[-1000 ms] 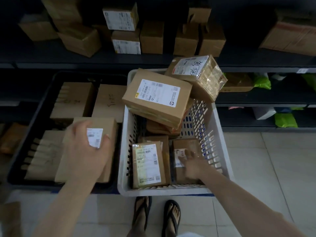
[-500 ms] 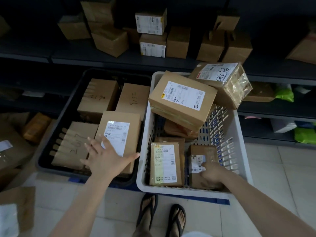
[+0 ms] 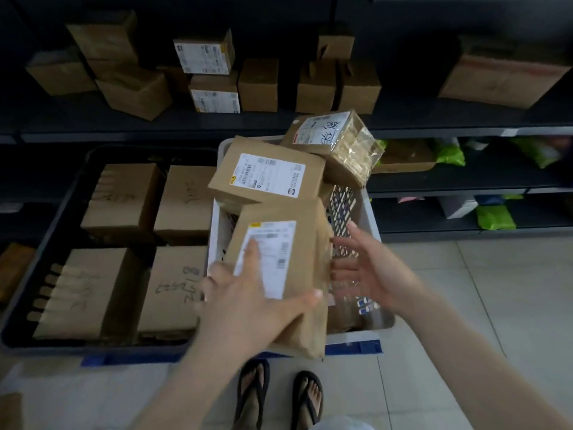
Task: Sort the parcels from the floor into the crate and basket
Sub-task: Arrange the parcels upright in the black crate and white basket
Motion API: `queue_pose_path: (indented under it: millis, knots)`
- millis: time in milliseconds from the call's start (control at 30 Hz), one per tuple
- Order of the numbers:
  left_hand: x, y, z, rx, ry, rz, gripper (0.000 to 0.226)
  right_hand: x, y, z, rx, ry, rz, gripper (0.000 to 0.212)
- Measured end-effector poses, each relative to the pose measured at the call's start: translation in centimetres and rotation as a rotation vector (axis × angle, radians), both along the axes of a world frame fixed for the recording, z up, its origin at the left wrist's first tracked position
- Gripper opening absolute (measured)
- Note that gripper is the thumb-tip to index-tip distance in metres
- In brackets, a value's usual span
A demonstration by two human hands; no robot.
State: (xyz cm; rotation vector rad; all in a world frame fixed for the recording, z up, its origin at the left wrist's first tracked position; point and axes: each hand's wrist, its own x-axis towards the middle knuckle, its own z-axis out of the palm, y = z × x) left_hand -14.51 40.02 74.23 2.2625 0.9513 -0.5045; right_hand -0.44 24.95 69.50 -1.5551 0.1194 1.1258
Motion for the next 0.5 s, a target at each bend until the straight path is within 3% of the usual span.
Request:
queue_pose_path:
  millis: [67,167,300,500]
  knots:
    - [2.3,-3.7,-2.6,0.003,-0.014,-0.067,0.125,-0.4,-0.6,-0.1,-0.029,-0.13,0.06,0.058]
    - [4.5,-6.3,-5.6,-0.098,-0.065,-0.09,0.105,0.4,-1.3,-2.1,-0.227,-0.317,0.001,0.05]
    - [4.8,-7.6,-7.8,-0.111,-0.083,-0.228,0.088,1.0,-1.7,-3.7,-0.501,-0.455,0.137,0.07]
    - [5.1,-6.1,-8.2,-0.257,-0.19,-0.176,0.077,0.8,-1.3,-4.8,-0.696,-0.635,0.25,0.078]
